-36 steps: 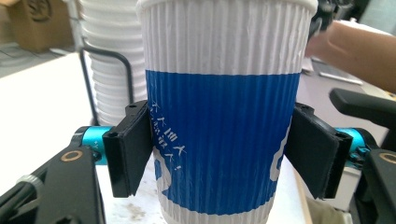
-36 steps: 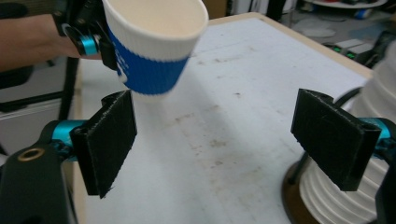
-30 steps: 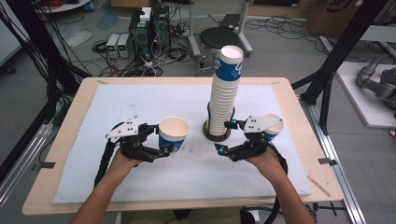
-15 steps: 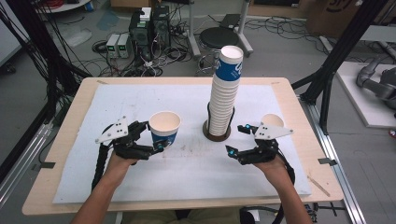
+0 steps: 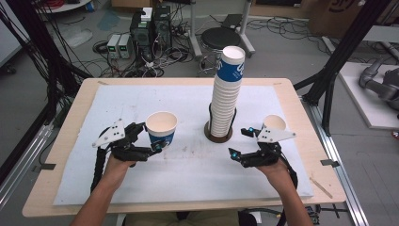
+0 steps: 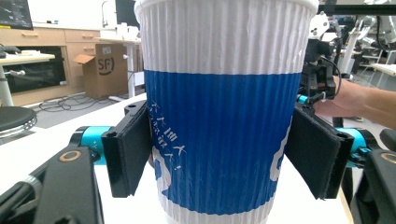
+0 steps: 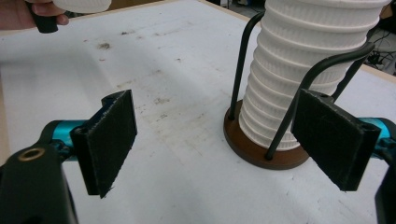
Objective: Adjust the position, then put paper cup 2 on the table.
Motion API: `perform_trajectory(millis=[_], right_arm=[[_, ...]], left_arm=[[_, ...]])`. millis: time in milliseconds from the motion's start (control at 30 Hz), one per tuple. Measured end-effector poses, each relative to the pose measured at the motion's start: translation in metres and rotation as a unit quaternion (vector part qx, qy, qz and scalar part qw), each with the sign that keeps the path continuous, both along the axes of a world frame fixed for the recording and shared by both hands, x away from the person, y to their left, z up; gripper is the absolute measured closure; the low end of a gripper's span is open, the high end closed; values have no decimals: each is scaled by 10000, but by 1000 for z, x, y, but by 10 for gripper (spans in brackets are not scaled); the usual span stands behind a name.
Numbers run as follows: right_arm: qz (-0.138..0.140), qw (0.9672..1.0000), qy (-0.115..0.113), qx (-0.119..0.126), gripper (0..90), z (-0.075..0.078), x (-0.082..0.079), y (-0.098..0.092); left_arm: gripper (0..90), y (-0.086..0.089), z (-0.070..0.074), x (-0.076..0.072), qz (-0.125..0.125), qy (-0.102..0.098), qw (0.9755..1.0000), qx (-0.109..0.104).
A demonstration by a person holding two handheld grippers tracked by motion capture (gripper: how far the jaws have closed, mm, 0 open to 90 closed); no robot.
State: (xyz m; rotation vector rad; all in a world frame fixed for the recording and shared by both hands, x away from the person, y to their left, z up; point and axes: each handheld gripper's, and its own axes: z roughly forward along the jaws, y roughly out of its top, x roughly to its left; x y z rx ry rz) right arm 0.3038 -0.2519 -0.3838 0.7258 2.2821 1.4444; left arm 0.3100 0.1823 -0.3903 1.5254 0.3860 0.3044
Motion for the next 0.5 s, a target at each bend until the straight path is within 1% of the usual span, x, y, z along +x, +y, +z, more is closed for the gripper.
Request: perform_trajectory(millis=[233, 500], right_arm=[[-32, 10000, 39, 45, 146, 0, -3, -5], [-88, 9999, 69, 70, 146, -2, -3, -7]], left_arm=[[271, 0, 1, 1, 3, -127, 9999, 19], [271, 2, -2, 4, -11, -132, 9999, -69]])
